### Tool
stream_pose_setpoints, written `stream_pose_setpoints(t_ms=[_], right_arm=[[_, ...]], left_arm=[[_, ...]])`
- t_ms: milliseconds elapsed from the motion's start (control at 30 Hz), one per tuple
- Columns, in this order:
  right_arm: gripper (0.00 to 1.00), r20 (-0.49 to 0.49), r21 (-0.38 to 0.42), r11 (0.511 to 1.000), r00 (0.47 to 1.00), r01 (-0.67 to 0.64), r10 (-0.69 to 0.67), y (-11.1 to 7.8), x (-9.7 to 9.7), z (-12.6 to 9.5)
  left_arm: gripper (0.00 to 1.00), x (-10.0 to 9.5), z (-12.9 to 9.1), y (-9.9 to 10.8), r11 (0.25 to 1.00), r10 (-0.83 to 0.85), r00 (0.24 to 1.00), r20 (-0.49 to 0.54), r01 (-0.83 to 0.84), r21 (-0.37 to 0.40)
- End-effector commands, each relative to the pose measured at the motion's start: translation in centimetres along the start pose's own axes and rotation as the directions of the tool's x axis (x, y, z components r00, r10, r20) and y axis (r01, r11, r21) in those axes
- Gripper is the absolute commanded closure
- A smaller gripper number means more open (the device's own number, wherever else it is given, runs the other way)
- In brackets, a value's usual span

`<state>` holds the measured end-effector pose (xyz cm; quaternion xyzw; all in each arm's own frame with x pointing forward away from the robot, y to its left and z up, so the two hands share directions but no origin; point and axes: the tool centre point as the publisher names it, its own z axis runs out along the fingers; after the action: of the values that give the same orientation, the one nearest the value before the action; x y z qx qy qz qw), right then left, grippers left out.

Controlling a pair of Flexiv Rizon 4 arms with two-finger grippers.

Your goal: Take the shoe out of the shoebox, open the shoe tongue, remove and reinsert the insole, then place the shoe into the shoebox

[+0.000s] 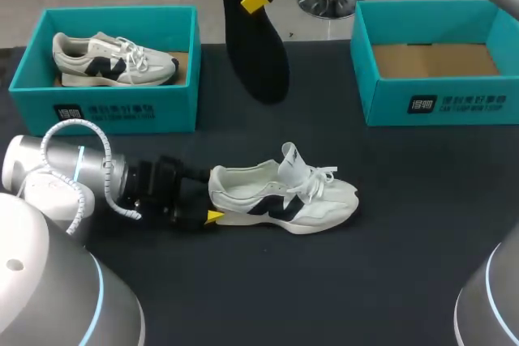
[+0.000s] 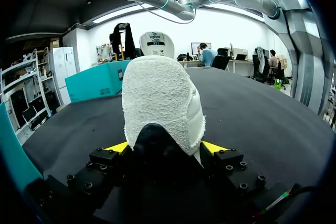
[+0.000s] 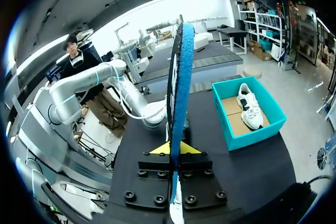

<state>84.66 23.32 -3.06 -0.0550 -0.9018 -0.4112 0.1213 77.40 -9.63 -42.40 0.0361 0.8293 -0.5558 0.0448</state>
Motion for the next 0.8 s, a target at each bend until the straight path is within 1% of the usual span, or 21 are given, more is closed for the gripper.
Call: stream_pose_setpoints(t_ms=[33,100,200,267,433,567,700,800], right_arm=[[1.00,-0.046,-0.031,0.995,0.995,-0.090,0.089,-0.6,0.8,-0.2],[1.00,-0.083,-0.089,0.985,0.987,-0.147,0.140,-0.5,1.8,-0.4],[1.00,-0.135,-0.126,0.965,0.968,-0.228,0.211,-0.1,3.1,-0.8],[1.00,-0.153,-0.142,0.957,0.961,-0.253,0.231,0.0,4.0,-1.3],[1.00,-0.186,-0.144,0.944,0.945,-0.298,0.270,0.6,6.1,-2.5],[1.00,-0.176,-0.122,0.946,0.944,-0.301,0.278,1.0,7.8,-3.6],[1.00,-0.167,-0.110,0.951,0.948,-0.290,0.269,1.4,9.0,-4.3],[1.00,-0.166,-0.106,0.947,0.944,-0.304,0.284,1.1,9.8,-4.7]], left_arm=[[1.00,0.0,0.2,0.1,1.000,0.000,1.000,0.000,0.000,-0.003],[1.00,0.0,0.2,0.1,1.000,0.000,1.000,0.000,0.000,-0.003],[1.00,0.0,0.2,0.1,1.000,0.000,1.000,0.000,0.000,-0.003],[1.00,0.0,0.2,0.1,1.000,0.000,1.000,0.000,0.000,-0.003],[1.00,0.0,0.2,0.1,1.000,0.000,1.000,0.000,0.000,-0.003],[1.00,0.0,0.2,0.1,1.000,0.000,1.000,0.000,0.000,-0.003],[1.00,0.0,0.2,0.1,1.000,0.000,1.000,0.000,0.000,-0.003],[1.00,0.0,0.2,0.1,1.000,0.000,1.000,0.000,0.000,-0.003]])
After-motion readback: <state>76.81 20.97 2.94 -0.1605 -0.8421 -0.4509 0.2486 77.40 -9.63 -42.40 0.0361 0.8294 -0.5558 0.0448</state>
